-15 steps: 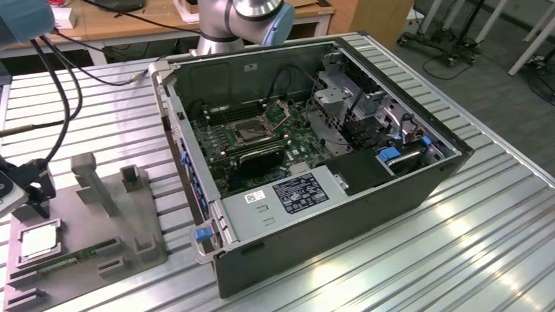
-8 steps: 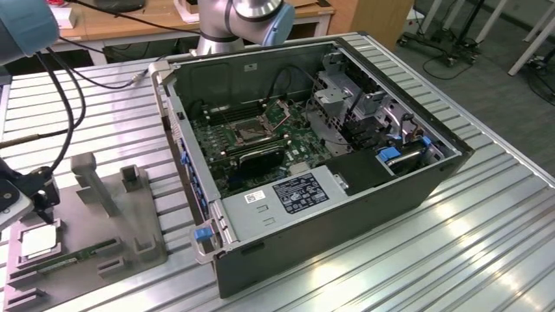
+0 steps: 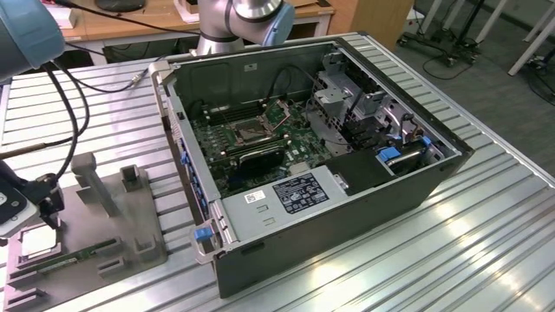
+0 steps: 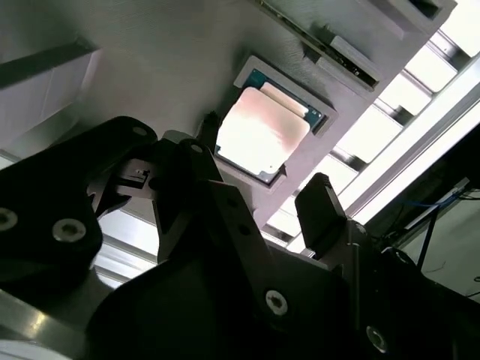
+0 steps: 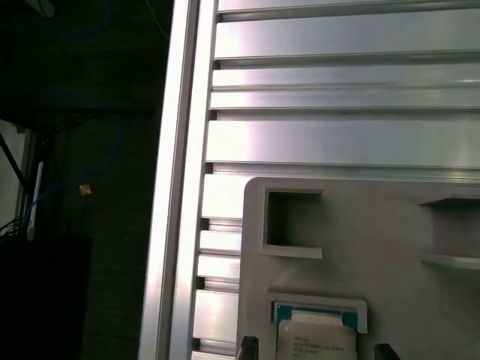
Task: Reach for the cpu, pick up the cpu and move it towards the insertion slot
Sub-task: 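Pick up the cpu and move it towards the insertion slot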
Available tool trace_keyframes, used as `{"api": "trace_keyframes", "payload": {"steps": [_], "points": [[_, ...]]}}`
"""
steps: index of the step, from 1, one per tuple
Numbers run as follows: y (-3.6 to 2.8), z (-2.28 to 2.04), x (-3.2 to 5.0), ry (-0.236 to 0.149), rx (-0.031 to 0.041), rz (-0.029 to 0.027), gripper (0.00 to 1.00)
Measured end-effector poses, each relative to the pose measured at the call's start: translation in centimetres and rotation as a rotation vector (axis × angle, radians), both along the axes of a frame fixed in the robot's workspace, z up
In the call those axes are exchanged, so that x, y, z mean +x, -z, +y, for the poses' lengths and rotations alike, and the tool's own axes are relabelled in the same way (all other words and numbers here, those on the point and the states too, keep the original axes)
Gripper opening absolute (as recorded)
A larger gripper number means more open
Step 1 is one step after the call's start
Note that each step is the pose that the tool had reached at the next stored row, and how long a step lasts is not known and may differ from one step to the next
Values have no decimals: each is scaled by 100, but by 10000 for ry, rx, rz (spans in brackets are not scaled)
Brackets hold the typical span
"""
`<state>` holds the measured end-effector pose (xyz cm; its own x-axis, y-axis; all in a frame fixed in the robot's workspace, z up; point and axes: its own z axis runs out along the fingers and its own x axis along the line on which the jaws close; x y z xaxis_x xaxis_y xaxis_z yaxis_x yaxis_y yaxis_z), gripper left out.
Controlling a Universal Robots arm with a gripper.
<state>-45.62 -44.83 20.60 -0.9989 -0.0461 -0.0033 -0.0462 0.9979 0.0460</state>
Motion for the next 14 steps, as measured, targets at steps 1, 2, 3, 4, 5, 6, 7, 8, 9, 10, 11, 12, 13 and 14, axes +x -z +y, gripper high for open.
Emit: {"api": "trace_keyframes", "payload": {"steps": [1, 2, 3, 4, 5, 6, 7, 8, 9, 10, 11, 12, 13, 14], "points": [[19, 0, 0, 4, -1, 1, 68], [36, 0, 0, 6, -1, 2, 68], [54, 0, 0, 6, 0, 0, 68], [73, 0, 0, 7, 0, 0, 68], [90, 0, 0, 8, 0, 1, 68], [106, 0, 0, 9, -1, 0, 68], [119, -1, 0, 10, 0, 0, 68], [128, -3, -1, 10, -1, 2, 68], [136, -5, -1, 9, -2, 1, 68], [144, -5, 0, 10, -8, 0, 68], [152, -6, 1, 10, -20, -1, 68], [160, -7, 0, 10, -30, 0, 68], [168, -7, 1, 10, -39, 0, 68], [175, -7, 0, 11, -48, 0, 68]]}}
